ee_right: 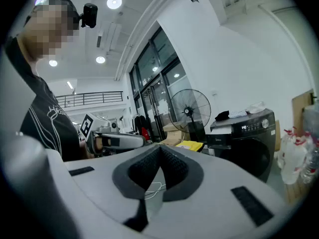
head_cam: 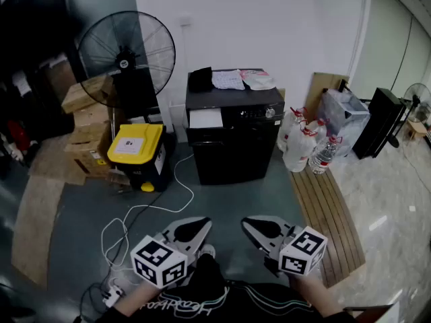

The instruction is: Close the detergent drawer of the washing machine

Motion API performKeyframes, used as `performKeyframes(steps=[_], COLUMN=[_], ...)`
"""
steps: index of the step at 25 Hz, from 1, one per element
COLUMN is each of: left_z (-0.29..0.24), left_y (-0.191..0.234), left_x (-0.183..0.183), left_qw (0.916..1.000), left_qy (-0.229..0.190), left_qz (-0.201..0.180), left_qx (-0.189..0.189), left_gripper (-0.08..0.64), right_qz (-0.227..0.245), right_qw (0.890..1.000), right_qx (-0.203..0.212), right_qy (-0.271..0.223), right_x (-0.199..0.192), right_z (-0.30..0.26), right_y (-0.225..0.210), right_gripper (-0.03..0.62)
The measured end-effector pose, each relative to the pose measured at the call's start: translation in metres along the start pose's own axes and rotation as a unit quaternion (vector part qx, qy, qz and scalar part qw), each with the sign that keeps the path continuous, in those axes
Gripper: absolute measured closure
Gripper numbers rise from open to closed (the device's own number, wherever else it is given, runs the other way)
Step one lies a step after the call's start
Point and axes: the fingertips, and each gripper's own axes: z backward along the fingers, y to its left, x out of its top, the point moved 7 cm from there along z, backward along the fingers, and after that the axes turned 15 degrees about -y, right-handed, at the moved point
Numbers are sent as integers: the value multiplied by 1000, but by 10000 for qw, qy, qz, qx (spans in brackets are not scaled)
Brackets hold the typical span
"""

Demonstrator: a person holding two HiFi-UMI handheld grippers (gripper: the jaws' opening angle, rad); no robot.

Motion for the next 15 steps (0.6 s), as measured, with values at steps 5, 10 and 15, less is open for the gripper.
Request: performKeyframes(steps=[5, 10, 15], left_z=[-8, -22, -41], left_y=[16, 34, 60], left_x=[9, 16, 23], left_qw=[10000, 9998, 9997], left_qy=[-75, -138, -135], left_qz=[-2, 60, 144], left_qx=[-56, -138, -140], left_gripper=[537, 537, 537], right_qz=[68, -154, -224], right_qw=[9998, 9992, 9981], right_qx=[-15, -168, -223], right_qy=[-165, -315, -520], right_x=[9, 11, 20], right_z=[-13, -21, -33], right_y=[-11, -29, -48], right_gripper=[566, 566, 566])
